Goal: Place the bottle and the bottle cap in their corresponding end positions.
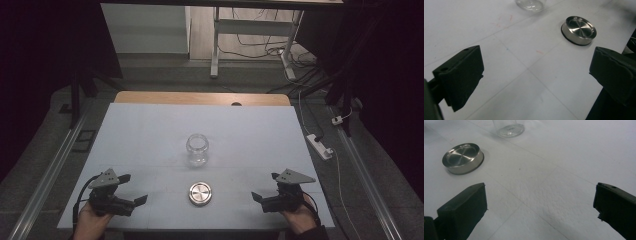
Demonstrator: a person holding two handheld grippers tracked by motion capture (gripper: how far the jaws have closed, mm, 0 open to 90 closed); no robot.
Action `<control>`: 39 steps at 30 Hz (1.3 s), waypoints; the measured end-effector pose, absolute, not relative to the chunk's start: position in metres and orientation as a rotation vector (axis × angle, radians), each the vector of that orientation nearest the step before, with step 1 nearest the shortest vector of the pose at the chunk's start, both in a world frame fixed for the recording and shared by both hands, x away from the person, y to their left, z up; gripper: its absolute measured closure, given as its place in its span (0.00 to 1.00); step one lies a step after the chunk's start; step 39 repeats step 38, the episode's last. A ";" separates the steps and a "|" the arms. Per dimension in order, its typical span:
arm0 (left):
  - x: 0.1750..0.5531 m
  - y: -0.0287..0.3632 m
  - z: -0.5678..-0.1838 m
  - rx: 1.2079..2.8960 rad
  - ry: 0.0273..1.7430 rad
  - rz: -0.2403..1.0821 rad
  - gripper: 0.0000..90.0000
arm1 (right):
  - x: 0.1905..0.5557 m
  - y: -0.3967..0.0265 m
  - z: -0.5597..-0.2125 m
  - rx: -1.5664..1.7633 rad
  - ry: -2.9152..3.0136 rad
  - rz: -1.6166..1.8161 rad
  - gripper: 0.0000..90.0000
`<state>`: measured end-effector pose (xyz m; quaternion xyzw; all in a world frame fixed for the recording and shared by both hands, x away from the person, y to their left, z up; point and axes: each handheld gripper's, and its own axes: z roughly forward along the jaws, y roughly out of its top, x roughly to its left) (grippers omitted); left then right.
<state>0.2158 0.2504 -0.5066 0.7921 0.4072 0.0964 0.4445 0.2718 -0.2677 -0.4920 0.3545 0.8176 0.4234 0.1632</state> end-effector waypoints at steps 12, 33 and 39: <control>0.196 0.273 -0.513 1.932 1.095 0.263 0.00 | 0.263 -0.288 -0.495 1.078 2.300 1.171 0.00; 0.178 0.286 -0.522 1.997 1.224 0.313 0.01 | 0.248 -0.307 -0.495 1.177 2.278 1.084 0.00; 0.180 0.287 -0.523 2.000 1.246 0.300 0.01 | 0.247 -0.307 -0.495 1.176 2.288 1.072 0.00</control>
